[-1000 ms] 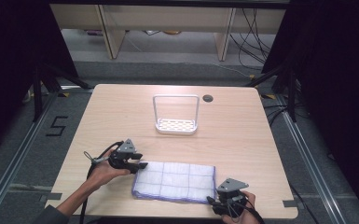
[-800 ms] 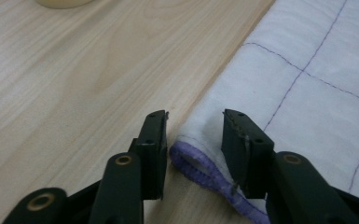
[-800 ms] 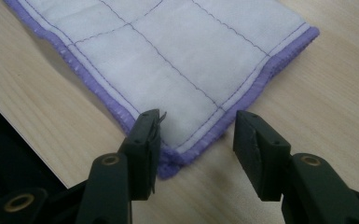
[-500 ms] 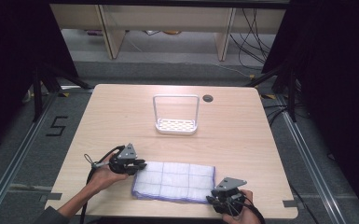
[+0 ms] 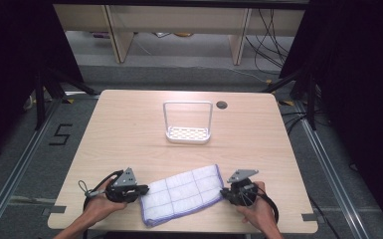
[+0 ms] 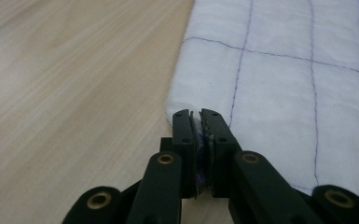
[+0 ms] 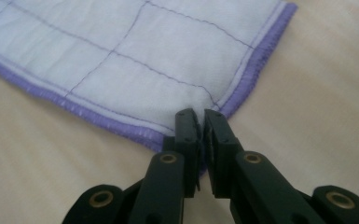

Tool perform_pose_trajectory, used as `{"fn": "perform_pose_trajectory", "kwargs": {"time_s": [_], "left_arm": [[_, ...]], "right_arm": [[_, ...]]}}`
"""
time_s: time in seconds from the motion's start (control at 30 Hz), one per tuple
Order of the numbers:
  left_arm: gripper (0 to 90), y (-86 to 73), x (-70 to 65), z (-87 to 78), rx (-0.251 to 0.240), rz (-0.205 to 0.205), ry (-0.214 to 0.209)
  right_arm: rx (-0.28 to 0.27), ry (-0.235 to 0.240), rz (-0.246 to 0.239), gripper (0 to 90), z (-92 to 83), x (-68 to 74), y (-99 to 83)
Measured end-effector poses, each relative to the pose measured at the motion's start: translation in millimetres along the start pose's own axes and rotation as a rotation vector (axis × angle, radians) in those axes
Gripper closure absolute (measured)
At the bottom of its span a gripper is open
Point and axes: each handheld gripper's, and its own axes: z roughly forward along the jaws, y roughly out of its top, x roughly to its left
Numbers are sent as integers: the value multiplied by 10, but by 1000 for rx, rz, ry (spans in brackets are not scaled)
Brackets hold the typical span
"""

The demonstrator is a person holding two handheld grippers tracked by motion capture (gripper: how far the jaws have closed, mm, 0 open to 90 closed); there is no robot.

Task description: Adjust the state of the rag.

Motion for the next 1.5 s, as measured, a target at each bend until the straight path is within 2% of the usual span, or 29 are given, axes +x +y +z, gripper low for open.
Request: {"fn": "perform_pose_trajectory", "kwargs": {"time_s": [0.1,0.13,0.17,0.23,0.3,0.43,0.47,0.5,0.53,0.6,0.63,0.67,0.73,0.83,0.87,0.9,0.93,1.0,1.03,1.1,1.13,1.17,1.27,1.3,1.37,1.4,1.43,1.47,1.5], "left_arm": [[836,-16,-64,-22,8,-7,-6],[833,-21,-151,-23,-10,-34,-24],[832,-25,-202,-24,-8,-30,-31],[830,-18,-268,-21,0,-20,-33],[829,-8,-359,9,-21,-50,-57],[828,28,-501,38,-22,-22,-81],[827,32,-537,56,-39,-36,-86],[827,42,-559,63,-36,-25,-87],[827,49,-585,75,-42,-25,-95],[827,67,-625,92,-44,-24,-107],[827,74,-642,99,-42,-14,-109],[827,81,-679,110,-47,-26,-116],[826,92,-698,121,-43,-11,-126],[816,100,-756,126,-49,-23,-148],[807,108,-747,118,-39,-4,-149],[783,114,-759,123,-57,-28,-168],[755,119,-754,112,-66,-59,-168],[673,133,-737,96,-80,-62,-172],[635,181,-673,38,-101,-66,-170],[588,199,-651,19,-105,-73,-162],[571,246,-575,2,-122,-85,-152],[561,274,-511,7,-123,-90,-133],[553,340,-370,72,-129,-106,-94],[551,364,-311,101,-115,-101,-83],[543,413,-229,175,-127,-128,-57],[534,442,-175,197,-120,-123,-50],[529,442,-175,197,-120,-123,-50],[520,503,-58,268,-99,-125,-31],[516,527,-14,298,-98,-143,-21]], "right_arm": [[-5,-9,-2,852,54,-88,114],[16,-11,-8,852,88,-171,246],[1,-20,-15,852,118,-196,280],[16,-25,-27,852,130,-263,387],[7,-31,-19,852,158,-311,481],[29,-38,-48,853,219,-377,653],[25,-44,-55,854,249,-388,693],[26,-44,-69,854,269,-403,715],[38,-48,-53,854,288,-395,740],[20,-60,-70,855,357,-419,783],[34,-50,-63,855,358,-420,801],[10,-54,-68,855,398,-430,813],[28,-40,-69,855,417,-451,853],[20,-34,-53,848,489,-471,870],[28,-17,-65,839,492,-486,878],[21,-19,-62,812,498,-497,879],[9,-37,-46,774,497,-502,883],[5,-38,14,677,463,-503,887],[-15,-62,23,652,442,-527,888],[-32,-74,29,614,403,-548,890],[-48,-82,69,566,315,-558,888],[-50,-80,89,559,284,-557,887],[-78,-114,102,534,199,-571,872],[-84,-110,123,532,176,-569,865],[-99,-128,118,520,156,-584,840],[-105,-134,125,519,156,-584,821],[-105,-134,125,519,156,-584,821],[-77,-140,132,513,146,-580,799],[-86,-157,132,513,164,-564,786]]}}
